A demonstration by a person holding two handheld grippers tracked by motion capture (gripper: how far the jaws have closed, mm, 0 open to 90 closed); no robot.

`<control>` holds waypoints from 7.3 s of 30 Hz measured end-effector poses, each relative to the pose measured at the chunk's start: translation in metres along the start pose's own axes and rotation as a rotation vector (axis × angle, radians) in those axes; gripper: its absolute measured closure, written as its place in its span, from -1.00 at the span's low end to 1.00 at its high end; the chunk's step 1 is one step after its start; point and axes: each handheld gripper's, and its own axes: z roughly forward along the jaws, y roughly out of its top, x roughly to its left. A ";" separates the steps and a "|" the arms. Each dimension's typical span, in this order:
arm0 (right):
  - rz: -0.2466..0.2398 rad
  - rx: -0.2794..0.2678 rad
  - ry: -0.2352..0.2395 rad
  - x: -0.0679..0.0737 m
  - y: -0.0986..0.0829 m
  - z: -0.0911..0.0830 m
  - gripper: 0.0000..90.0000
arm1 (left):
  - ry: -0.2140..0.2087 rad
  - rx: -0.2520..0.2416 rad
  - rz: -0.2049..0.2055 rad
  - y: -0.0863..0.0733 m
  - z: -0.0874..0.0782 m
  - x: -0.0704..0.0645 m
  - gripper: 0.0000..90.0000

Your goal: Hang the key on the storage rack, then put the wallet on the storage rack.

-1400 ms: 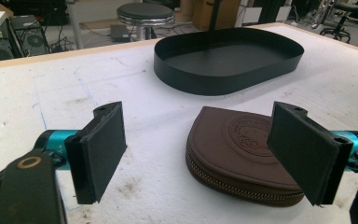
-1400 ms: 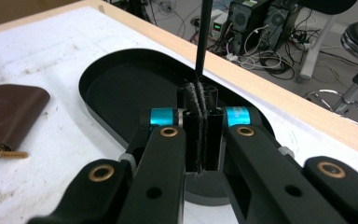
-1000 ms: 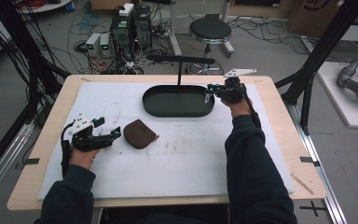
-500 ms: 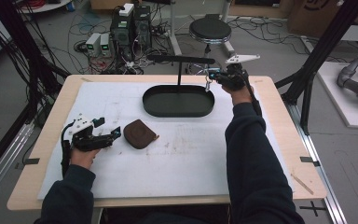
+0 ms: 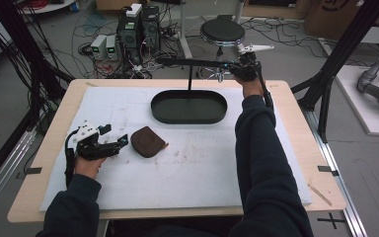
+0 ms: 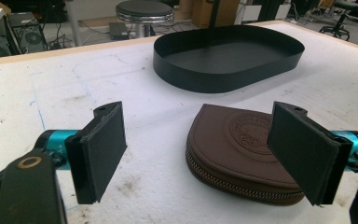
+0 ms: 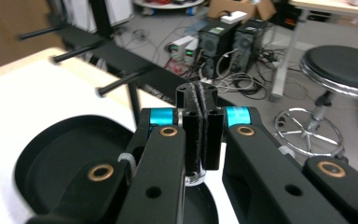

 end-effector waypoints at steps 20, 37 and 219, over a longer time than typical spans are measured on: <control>-0.051 0.086 -0.060 0.020 -0.049 -0.102 -0.34 | 0.001 -0.028 -0.017 0.000 -0.003 -0.001 -0.56; -0.053 0.108 -0.118 0.049 -0.141 -0.139 -0.52 | -0.010 -0.054 -0.013 0.002 -0.002 -0.007 -0.59; -0.029 0.153 0.097 0.109 -0.145 -0.084 -0.54 | -0.004 0.123 0.080 0.016 0.028 -0.027 -0.51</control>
